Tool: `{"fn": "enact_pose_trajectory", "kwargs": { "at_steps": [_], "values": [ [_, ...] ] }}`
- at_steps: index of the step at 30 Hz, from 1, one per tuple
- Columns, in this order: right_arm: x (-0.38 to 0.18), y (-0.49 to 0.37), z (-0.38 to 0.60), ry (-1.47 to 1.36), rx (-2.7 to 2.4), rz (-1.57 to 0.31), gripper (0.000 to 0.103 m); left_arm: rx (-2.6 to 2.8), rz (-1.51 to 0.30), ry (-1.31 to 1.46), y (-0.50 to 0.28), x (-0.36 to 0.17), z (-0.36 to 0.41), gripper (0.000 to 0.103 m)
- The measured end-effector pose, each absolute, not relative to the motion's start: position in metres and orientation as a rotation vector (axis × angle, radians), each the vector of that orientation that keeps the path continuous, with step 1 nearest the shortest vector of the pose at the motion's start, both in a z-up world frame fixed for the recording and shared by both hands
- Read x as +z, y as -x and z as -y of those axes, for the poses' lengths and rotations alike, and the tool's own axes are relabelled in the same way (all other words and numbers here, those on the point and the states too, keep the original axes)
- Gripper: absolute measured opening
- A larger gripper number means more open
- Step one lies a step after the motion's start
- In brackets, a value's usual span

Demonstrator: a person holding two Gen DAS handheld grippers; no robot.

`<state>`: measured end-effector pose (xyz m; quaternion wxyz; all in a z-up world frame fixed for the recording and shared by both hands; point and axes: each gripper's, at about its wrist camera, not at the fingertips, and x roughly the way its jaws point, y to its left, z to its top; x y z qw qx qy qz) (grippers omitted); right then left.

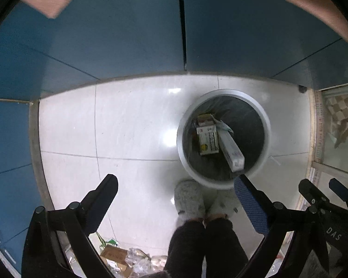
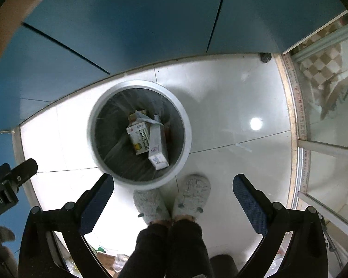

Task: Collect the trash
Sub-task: 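Raise both tools back toward the counter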

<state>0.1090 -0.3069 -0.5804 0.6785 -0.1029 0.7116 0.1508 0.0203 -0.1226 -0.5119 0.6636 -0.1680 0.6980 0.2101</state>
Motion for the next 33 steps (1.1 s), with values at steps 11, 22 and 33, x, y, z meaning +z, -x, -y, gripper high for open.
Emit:
{"fn": "enact_pose_trajectory", "kwargs": {
  "at_steps": [11, 22, 33],
  "values": [
    [-0.402, -0.081, 0.336, 0.255, 0.355, -1.479, 0.103, 0.453, -1.511, 0.394, 0.009, -0.381, 0.156, 0.102],
    [-0.234, -0.039, 0.358, 0.22, 0.408, -1.37, 0.103, 0.416, -1.433, 0.362, 0.039, -0.258, 0.178, 0.102],
    [-0.144, -0.021, 0.369, 0.107, 0.445, -1.326, 0.103, 0.409, -1.294, 0.295, 0.045, -0.159, 0.176, 0.102]
  ]
}}
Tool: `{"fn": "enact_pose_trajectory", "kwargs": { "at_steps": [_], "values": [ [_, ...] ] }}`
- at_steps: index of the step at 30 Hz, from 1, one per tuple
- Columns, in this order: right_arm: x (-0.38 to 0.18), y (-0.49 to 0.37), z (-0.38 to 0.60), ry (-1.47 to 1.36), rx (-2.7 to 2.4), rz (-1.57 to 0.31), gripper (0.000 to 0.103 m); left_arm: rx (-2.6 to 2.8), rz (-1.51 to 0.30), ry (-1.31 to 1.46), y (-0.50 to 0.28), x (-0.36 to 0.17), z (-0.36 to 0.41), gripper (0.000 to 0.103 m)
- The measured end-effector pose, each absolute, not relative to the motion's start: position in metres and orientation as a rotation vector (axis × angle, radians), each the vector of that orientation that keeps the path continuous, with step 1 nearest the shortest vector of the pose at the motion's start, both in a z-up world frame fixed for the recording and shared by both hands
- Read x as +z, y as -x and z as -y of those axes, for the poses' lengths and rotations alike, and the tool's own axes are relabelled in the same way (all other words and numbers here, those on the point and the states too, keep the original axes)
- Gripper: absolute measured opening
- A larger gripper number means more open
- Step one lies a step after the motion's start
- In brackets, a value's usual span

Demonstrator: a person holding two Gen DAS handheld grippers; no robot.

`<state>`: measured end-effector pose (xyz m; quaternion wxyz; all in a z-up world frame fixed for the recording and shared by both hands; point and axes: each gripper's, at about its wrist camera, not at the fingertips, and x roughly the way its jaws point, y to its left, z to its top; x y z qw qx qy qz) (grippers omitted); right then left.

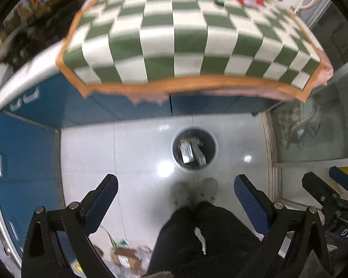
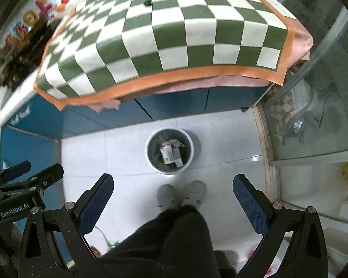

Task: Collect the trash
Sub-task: 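Raise both tools back toward the counter, then grasp the green pepper with left tool while right tool grasps green-white sachet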

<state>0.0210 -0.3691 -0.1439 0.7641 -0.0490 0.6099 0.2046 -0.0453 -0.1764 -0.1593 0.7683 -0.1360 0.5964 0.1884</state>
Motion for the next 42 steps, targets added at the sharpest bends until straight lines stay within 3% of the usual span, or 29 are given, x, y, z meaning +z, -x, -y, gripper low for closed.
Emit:
{"fn": "enact_pose_trajectory", "kwargs": {
  "at_steps": [8, 14, 16, 18, 19, 22, 24, 28, 32, 42],
  "values": [
    [-0.103, -0.092, 0.361, -0.034, 0.443, -1.25, 0.103, 0.491, -1.126, 0.267, -0.014, -0.095, 0.138, 0.102],
    [-0.091, -0.187, 0.355, -0.093, 0.446, -1.201, 0.103, 0.485, -1.089, 0.318, -0.099, -0.082, 0.114, 0.101],
    [-0.09, -0.222, 0.353, -0.117, 0.454, -1.165, 0.093, 0.474, -1.085, 0.31, -0.136, -0.083, 0.113, 0.1],
    [-0.093, -0.265, 0.348, -0.098, 0.432, -1.158, 0.062, 0.472, -1.1, 0.3, -0.171, -0.089, 0.113, 0.093],
    [-0.099, -0.294, 0.345, -0.101, 0.434, -1.176, 0.06, 0.462, -1.112, 0.306, -0.193, -0.094, 0.112, 0.093],
    [-0.112, -0.351, 0.341, -0.102, 0.437, -1.203, 0.059, 0.436, -1.168, 0.335, -0.251, -0.119, 0.108, 0.079],
    [-0.122, -0.394, 0.336, -0.087, 0.442, -1.222, 0.059, 0.428, -1.206, 0.354, -0.284, -0.137, 0.105, 0.063],
    [-0.141, -0.454, 0.327, -0.06, 0.456, -1.261, 0.059, 0.424, -1.272, 0.402, -0.335, -0.176, 0.097, 0.056],
    [-0.157, -0.493, 0.313, -0.032, 0.482, -1.29, 0.059, 0.451, -1.321, 0.467, -0.356, -0.205, 0.085, 0.015],
    [-0.161, -0.519, 0.173, 0.108, 0.875, -1.338, 0.061, 0.782, -1.232, 0.397, -0.32, -0.189, 0.024, 0.014]
  ]
}}
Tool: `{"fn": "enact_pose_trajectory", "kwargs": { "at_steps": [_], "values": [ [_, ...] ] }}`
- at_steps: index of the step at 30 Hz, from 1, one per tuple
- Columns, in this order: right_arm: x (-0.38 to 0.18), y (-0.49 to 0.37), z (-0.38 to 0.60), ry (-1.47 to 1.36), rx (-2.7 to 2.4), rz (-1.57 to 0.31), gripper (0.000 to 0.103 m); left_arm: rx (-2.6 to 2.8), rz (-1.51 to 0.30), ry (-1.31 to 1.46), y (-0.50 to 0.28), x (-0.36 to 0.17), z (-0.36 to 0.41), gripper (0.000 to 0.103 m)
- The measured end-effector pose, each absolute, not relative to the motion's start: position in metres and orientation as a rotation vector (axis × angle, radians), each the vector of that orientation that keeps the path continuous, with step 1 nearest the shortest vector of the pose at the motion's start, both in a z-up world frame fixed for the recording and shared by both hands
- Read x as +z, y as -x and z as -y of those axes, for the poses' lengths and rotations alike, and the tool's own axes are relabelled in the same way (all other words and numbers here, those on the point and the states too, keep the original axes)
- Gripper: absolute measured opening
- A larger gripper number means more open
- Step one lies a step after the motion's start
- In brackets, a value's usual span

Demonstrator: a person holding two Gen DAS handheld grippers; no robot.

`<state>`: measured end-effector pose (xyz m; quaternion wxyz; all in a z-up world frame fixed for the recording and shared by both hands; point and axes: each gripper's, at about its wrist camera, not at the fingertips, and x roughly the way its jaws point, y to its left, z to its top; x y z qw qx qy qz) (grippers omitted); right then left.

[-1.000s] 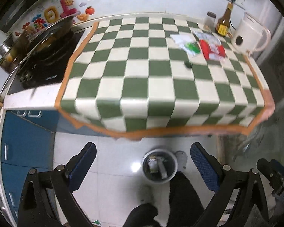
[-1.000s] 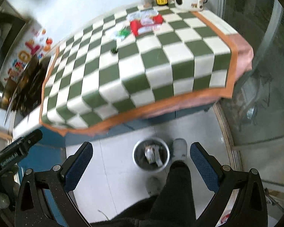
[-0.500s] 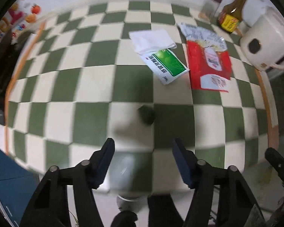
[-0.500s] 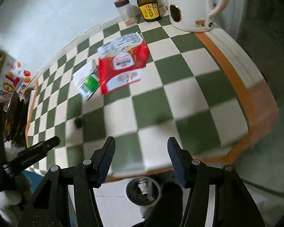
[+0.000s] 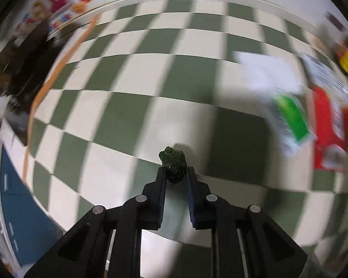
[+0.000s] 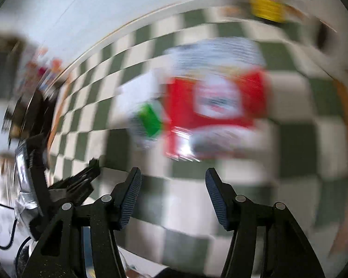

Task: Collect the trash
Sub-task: 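Grasp the green pepper with left tool while right tool grasps green-white sachet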

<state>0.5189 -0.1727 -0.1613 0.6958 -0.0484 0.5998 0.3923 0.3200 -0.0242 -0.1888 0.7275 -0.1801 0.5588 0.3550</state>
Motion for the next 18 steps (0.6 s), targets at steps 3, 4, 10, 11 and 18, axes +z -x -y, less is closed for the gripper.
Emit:
{"fn": "enact_pose_trajectory", "kwargs": {
  "at_steps": [3, 4, 10, 11, 18],
  "values": [
    [-0.182, -0.525, 0.111, 0.2, 0.918, -1.358, 0.061, 0.843, -1.237, 0.44, -0.308, -0.191, 0.004, 0.014],
    [-0.188, -0.528, 0.1, 0.218, 0.916, -1.363, 0.061, 0.86, -1.237, 0.45, -0.305, -0.191, -0.001, 0.014],
    [-0.217, -0.527, 0.055, 0.402, 0.861, -1.3, 0.065, 0.893, -1.231, 0.474, -0.304, -0.192, 0.0, 0.014],
    [-0.218, -0.522, 0.053, 0.446, 0.85, -1.273, 0.06, 0.894, -1.233, 0.471, -0.309, -0.192, 0.001, 0.014],
    [-0.223, -0.496, 0.076, 0.43, 0.858, -1.222, 0.0, 0.877, -1.231, 0.447, -0.294, -0.187, 0.011, 0.014]
  ]
}}
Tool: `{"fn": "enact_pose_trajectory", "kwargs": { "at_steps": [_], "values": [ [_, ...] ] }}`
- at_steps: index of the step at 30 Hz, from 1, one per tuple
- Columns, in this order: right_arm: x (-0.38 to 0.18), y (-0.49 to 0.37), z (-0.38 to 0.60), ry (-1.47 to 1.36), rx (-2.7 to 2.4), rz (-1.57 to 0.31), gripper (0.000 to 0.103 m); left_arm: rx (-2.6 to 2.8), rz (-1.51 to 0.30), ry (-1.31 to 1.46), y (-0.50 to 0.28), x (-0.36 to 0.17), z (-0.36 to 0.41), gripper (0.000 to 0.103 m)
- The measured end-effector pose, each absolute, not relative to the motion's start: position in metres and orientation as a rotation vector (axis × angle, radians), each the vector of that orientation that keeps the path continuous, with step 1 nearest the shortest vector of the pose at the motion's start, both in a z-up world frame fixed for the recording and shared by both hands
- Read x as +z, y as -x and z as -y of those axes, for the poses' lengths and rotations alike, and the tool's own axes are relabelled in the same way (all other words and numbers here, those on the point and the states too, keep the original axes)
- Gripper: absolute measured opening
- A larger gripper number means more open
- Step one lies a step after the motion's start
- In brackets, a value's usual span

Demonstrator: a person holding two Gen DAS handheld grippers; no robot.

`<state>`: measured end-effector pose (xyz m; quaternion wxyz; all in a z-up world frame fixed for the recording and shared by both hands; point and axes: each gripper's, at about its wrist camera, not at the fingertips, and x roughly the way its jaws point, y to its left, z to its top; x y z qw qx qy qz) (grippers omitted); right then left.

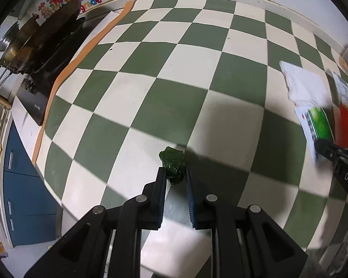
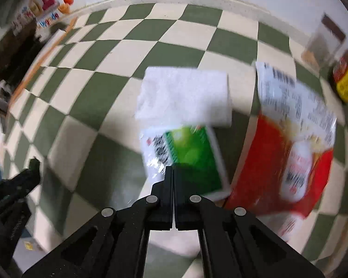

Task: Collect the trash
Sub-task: 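Grasp the green pepper with left tool while right tool grasps green-white sachet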

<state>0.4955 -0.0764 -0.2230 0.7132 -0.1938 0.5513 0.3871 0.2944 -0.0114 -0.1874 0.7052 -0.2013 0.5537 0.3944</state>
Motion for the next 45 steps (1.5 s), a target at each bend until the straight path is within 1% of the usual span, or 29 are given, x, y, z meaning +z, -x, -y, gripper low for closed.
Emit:
{"fn": "enact_pose_trajectory", "kwargs": {
  "at_steps": [7, 12, 15, 16, 17, 18, 20, 22, 27, 31, 32, 33, 34, 35, 37, 38, 39, 43, 45],
  "values": [
    [-0.205, -0.448, 0.138, 0.22, 0.885, -1.268, 0.0, 0.838, -1.179, 0.421, -0.255, -0.16, 0.044, 0.014],
    [-0.169, -0.398, 0.183, 0.133, 0.883, -1.21, 0.0, 0.778, -1.112, 0.377, -0.216, -0.133, 0.062, 0.014],
    [-0.159, -0.389, 0.183, 0.112, 0.888, -1.232, 0.001, 0.752, -1.092, 0.363, -0.203, -0.128, 0.063, 0.014],
    [-0.158, -0.392, 0.18, 0.104, 0.876, -1.235, 0.002, 0.741, -1.079, 0.366, -0.204, -0.128, 0.06, 0.014],
    [-0.157, -0.398, 0.177, 0.11, 0.865, -1.227, 0.015, 0.744, -1.073, 0.352, -0.207, -0.129, 0.057, 0.014],
    [-0.157, -0.405, 0.173, 0.119, 0.83, -1.223, 0.045, 0.751, -1.076, 0.338, -0.214, -0.131, 0.052, 0.014],
    [-0.16, -0.425, 0.162, 0.093, 0.805, -1.234, 0.077, 0.752, -1.082, 0.364, -0.225, -0.134, 0.044, 0.014],
    [-0.164, -0.446, 0.144, 0.123, 0.8, -1.246, 0.077, 0.753, -1.091, 0.39, -0.239, -0.139, 0.036, 0.014],
    [-0.184, -0.496, 0.09, 0.332, 0.795, -1.236, 0.077, 0.767, -1.129, 0.43, -0.28, -0.161, 0.019, 0.014],
    [-0.218, -0.514, 0.054, 0.519, 0.829, -1.287, 0.077, 0.784, -1.157, 0.466, -0.299, -0.178, 0.01, 0.014],
    [-0.22, -0.512, 0.051, 0.546, 0.843, -1.254, 0.08, 0.788, -1.165, 0.476, -0.301, -0.182, 0.008, 0.014],
    [-0.221, -0.509, 0.049, 0.565, 0.847, -1.24, 0.074, 0.79, -1.172, 0.485, -0.303, -0.186, 0.007, 0.014],
    [-0.222, -0.505, 0.048, 0.593, 0.831, -1.205, 0.072, 0.793, -1.177, 0.489, -0.304, -0.189, 0.006, 0.014],
    [-0.222, -0.501, 0.048, 0.616, 0.816, -1.176, 0.067, 0.797, -1.182, 0.489, -0.304, -0.192, 0.006, 0.014],
    [-0.22, -0.496, 0.052, 0.588, 0.818, -1.14, 0.054, 0.804, -1.192, 0.491, -0.303, -0.197, 0.006, 0.014],
    [-0.218, -0.495, 0.055, 0.576, 0.817, -1.129, 0.027, 0.806, -1.198, 0.492, -0.302, -0.199, 0.007, 0.014],
    [-0.218, -0.495, 0.058, 0.554, 0.819, -1.136, 0.003, 0.807, -1.201, 0.495, -0.301, -0.2, 0.007, 0.014],
    [-0.217, -0.496, 0.077, 0.392, 0.844, -1.195, 0.001, 0.806, -1.193, 0.512, -0.29, -0.198, 0.008, 0.014],
    [-0.207, -0.489, 0.091, 0.313, 0.849, -1.195, 0.001, 0.805, -1.173, 0.51, -0.281, -0.19, 0.009, 0.014]
  ]
}}
